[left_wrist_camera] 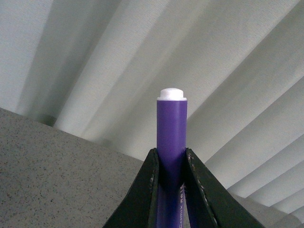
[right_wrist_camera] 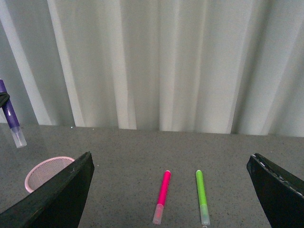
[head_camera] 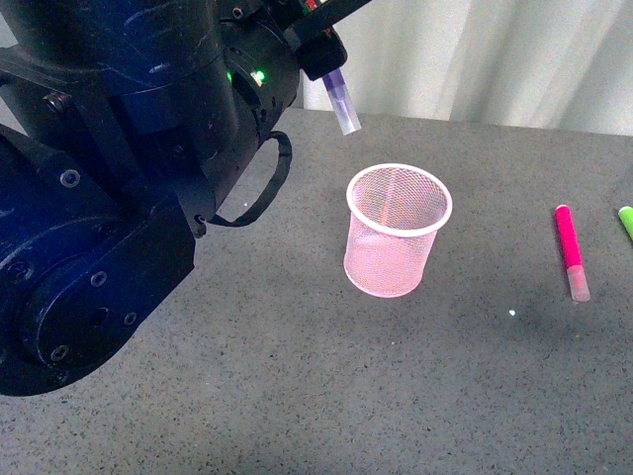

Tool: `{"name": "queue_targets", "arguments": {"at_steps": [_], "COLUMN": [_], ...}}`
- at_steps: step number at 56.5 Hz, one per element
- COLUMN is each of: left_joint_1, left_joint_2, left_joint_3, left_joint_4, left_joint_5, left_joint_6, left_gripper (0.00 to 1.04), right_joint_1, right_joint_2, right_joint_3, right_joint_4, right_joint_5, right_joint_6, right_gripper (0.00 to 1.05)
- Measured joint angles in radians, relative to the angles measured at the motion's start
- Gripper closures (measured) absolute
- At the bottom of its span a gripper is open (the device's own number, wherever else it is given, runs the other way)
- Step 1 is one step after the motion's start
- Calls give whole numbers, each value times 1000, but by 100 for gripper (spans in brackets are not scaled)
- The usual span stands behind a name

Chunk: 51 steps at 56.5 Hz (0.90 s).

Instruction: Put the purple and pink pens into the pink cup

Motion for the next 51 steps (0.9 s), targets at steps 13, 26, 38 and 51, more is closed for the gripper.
{"name": "queue_targets", "arguments": {"at_steps": [13,26,38,51], "left_joint_1": [-9,-69,-142,-141], "left_joint_2": [0,33,99,105], "left_joint_3": [0,-1,-18,-6], "left_joint_4": [0,1,-7,1], "left_joint_5": [-1,-6,17,-2], "left_joint_6": [0,0,4,5], "left_gripper": [93,93,93,93], "right_joint_1": [0,0,0,0], "right_joint_2": [0,0,0,0], "right_joint_3": [0,0,0,0], "right_joint_4": [0,0,0,0], "right_joint_5": [0,0,0,0], "right_joint_6": [0,0,0,0], "right_gripper": [7,7,7,7]}}
